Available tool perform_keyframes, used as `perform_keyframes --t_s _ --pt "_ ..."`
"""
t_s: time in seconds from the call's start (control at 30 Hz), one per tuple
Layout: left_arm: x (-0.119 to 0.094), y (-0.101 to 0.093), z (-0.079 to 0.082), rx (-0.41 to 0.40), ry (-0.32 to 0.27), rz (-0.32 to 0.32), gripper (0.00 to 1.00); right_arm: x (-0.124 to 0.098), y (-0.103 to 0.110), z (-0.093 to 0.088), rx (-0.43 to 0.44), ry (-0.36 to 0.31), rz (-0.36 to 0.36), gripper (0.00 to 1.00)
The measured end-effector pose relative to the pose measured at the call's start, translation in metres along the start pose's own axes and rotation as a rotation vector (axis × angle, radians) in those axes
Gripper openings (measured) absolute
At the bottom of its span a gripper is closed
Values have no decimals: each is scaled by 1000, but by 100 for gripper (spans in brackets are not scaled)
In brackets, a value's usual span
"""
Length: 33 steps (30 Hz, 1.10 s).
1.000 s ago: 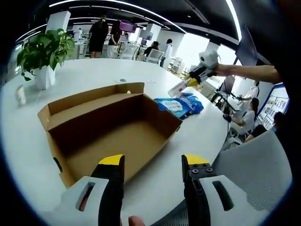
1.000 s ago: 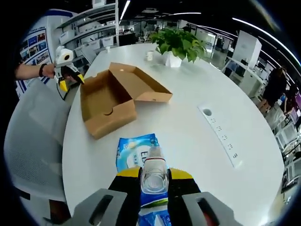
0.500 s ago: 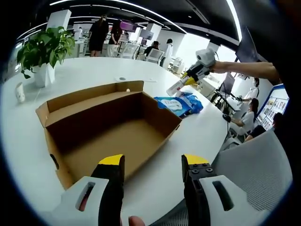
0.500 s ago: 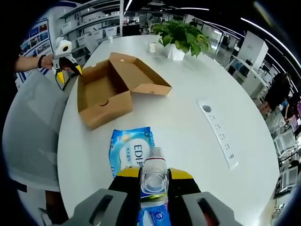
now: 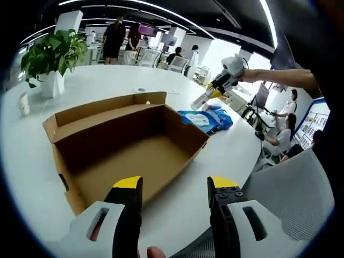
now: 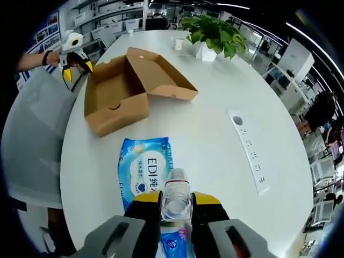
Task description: Operate the shoe box by opening the lid, removing the specified soft item, and placing it in the target area until the item is outside and the box remains undamaged.
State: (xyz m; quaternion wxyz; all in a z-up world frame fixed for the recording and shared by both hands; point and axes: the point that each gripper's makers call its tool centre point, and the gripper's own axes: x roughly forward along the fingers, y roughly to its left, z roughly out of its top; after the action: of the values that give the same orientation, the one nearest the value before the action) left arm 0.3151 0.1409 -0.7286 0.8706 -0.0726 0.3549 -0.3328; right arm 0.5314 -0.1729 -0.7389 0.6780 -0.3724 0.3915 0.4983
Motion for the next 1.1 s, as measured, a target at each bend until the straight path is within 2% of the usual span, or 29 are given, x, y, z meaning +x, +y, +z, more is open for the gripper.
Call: perform_keyframes --t_s 0.17,0.7,0.8,1.1 --pt "-1 2 -2 -7 1 3 49 2 -8 -3 6 18 -8 16" --pt "-2 5 -8 -26 1 10 49 13 -22 -34 -34 213 -17 16" --pt "-3 7 -9 -32 1 12 49 15 -26 -34 -31 221 -16 16" --pt "-1 5 -16 -45 8 9 49 23 -20 -42 -44 280 31 16"
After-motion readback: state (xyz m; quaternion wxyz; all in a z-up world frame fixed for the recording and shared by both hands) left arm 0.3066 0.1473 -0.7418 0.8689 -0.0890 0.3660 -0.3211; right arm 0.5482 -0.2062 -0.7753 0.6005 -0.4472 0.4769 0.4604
